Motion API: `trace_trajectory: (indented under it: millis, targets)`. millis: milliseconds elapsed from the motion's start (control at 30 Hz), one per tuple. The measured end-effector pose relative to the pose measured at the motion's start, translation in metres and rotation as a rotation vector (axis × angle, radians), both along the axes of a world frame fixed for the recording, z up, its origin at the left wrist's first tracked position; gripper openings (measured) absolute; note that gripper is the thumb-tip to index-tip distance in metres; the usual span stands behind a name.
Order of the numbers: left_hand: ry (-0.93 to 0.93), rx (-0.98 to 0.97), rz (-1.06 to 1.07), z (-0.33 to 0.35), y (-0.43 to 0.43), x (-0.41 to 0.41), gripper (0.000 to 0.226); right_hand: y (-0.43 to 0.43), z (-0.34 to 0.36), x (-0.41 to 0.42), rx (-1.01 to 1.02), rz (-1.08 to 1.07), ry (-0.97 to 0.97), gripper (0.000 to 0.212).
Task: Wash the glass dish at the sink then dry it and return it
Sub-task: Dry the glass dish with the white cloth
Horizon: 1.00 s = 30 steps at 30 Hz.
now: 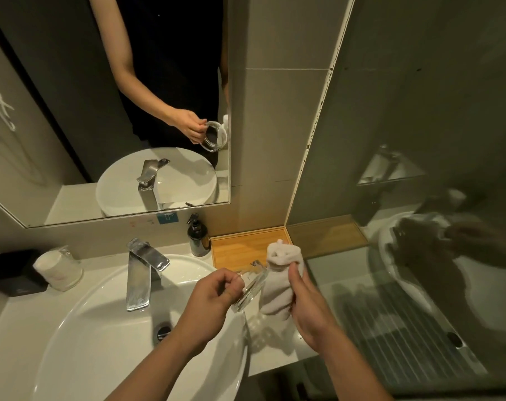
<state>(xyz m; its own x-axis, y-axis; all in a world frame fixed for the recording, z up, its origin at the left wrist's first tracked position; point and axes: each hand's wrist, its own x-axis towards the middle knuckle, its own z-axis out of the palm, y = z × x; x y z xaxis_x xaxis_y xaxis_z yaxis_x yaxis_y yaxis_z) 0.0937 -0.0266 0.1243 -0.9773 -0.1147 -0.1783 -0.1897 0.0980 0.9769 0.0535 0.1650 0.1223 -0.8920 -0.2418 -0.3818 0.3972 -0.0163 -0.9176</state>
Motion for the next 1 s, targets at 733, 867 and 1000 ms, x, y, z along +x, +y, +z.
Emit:
trace_trajectory:
  millis: [733, 867, 1000]
  targets:
    - [-0.055, 0.414, 0.108, 0.015, 0.039, 0.005, 0.022, -0.013, 0.001, 0.000, 0.524, 0.044, 0.952, 0.053]
    - [-0.022, 0.429, 0.116, 0.021, 0.042, 0.003, 0.025, -0.023, -0.003, 0.005, 0.313, -0.016, 0.849, 0.047]
    - [0.023, 0.387, 0.145, 0.021, 0.048, 0.006, 0.027, -0.036, -0.008, 0.009, 0.212, -0.288, 0.777, 0.040]
